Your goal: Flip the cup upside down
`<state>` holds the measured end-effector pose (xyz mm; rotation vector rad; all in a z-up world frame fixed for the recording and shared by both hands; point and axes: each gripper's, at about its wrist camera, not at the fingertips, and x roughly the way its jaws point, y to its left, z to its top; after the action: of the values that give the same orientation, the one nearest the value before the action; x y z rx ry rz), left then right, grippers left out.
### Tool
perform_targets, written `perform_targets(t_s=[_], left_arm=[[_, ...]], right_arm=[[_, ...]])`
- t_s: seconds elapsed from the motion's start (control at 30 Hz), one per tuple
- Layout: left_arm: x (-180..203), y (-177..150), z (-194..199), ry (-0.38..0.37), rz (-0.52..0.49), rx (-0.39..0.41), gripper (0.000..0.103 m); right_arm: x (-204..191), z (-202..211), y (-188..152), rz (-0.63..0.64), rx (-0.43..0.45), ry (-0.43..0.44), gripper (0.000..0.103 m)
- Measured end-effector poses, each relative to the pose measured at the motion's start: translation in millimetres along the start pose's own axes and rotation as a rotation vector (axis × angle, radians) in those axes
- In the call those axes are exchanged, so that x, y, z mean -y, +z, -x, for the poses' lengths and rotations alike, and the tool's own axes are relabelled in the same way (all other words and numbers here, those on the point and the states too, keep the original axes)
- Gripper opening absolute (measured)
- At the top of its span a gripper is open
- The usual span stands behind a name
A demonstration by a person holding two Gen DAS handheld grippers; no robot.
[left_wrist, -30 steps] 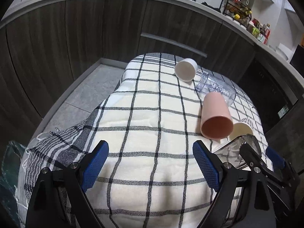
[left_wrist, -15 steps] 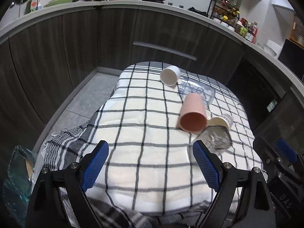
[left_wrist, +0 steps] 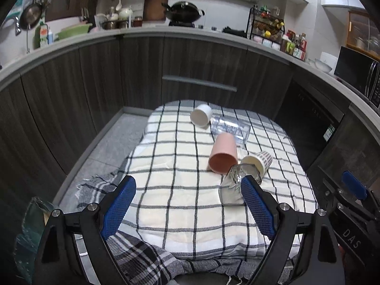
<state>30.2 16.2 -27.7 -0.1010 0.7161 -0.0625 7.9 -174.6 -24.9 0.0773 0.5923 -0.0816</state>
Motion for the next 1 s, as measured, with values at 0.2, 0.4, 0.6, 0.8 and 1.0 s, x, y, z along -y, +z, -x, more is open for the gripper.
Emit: perform_targets(t_s=[0.2,0.4,0.6,0.8,1.0], left_arm=[[2.5,-0.2,21.2,0.009,-0.013,0.035,0.091],[5.7,3.9,31.0,0.009,-0.030,0.061,0.092],[8.5,5.6,33.3,0.013,-0.043,0.069,0.092],[11.1,7.7,34.5,0.022,-0.050,0.077,0.092],[13.3,8.5,39.4,0.028,-0.064,0.098,0.092]], right_arm=[[-2.9,22.8,3.4,0.021,0.044,-0.002,0.092],[-5.1,35.4,9.6,0.034,0.076,-0.017,0.093],[-4.3,38.6,12.5,0.033,0.074,-0.022,0.093],[-5.5,40.9,14.7,0.036,0.087,-0.029,0.093],[-4.2,44.9,16.6,0.039,0.104,-0.031,0.093]])
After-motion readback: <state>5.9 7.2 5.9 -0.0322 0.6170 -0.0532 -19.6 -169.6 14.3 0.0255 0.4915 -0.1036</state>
